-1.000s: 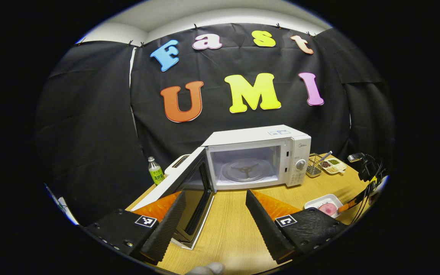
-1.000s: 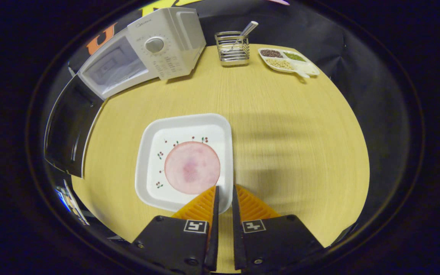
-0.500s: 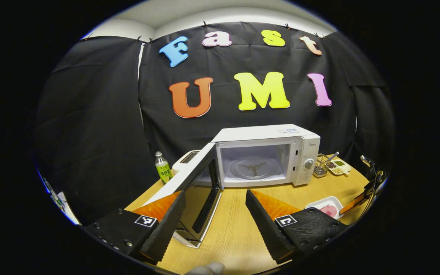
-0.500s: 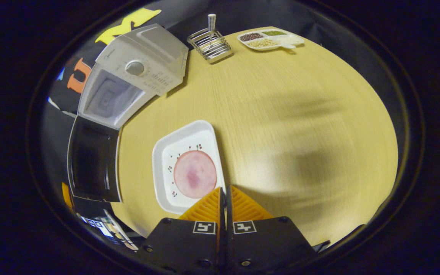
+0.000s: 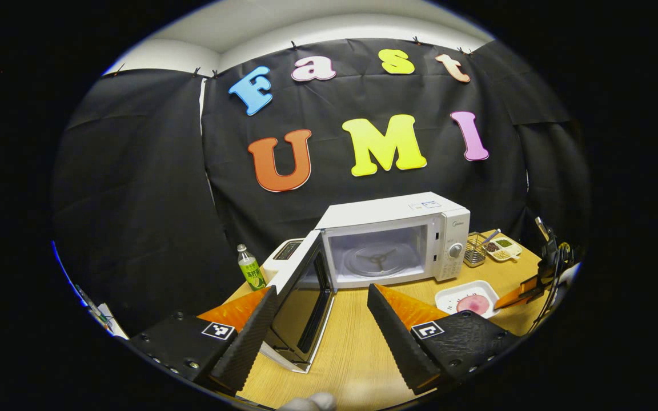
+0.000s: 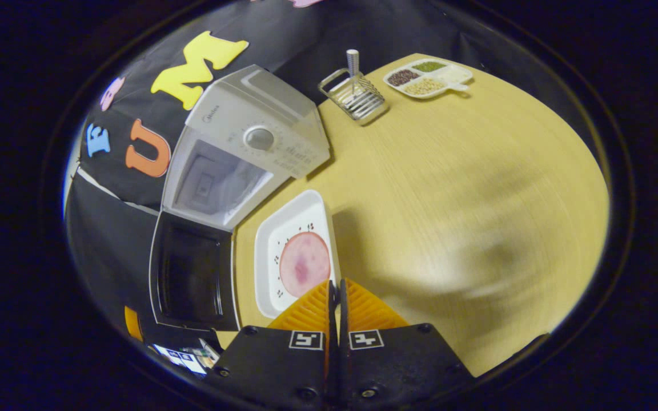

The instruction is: Open the microwave oven with the left hand, put the food in, and close the microwave oven.

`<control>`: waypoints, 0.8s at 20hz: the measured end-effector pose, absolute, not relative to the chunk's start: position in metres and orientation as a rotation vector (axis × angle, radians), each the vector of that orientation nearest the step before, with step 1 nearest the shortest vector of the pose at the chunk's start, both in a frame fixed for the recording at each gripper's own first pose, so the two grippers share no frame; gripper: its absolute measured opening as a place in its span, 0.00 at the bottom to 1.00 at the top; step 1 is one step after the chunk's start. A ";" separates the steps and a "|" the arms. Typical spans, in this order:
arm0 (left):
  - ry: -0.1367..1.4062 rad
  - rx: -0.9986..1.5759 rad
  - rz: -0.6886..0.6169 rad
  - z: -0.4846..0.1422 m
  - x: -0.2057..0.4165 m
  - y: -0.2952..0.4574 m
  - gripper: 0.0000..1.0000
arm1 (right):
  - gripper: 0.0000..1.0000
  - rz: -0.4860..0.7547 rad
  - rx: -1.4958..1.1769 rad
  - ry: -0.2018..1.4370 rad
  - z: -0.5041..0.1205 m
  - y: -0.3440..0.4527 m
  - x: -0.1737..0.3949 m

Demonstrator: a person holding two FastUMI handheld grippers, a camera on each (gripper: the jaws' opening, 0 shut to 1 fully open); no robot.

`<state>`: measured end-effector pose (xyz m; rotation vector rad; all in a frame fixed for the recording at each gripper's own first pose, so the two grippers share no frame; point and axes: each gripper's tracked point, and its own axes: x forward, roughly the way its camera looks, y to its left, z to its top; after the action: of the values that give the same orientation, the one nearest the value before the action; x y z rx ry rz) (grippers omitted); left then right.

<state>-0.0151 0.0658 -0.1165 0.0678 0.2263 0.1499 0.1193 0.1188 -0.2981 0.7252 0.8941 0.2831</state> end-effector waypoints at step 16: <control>0.190 0.074 0.092 -0.115 0.008 0.040 0.96 | 0.04 0.046 1.098 0.517 -0.253 0.279 0.249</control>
<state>0.0084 0.0399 -0.1152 0.0737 0.1902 0.0924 0.2485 0.2787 -0.2528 1.0980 0.5166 0.0456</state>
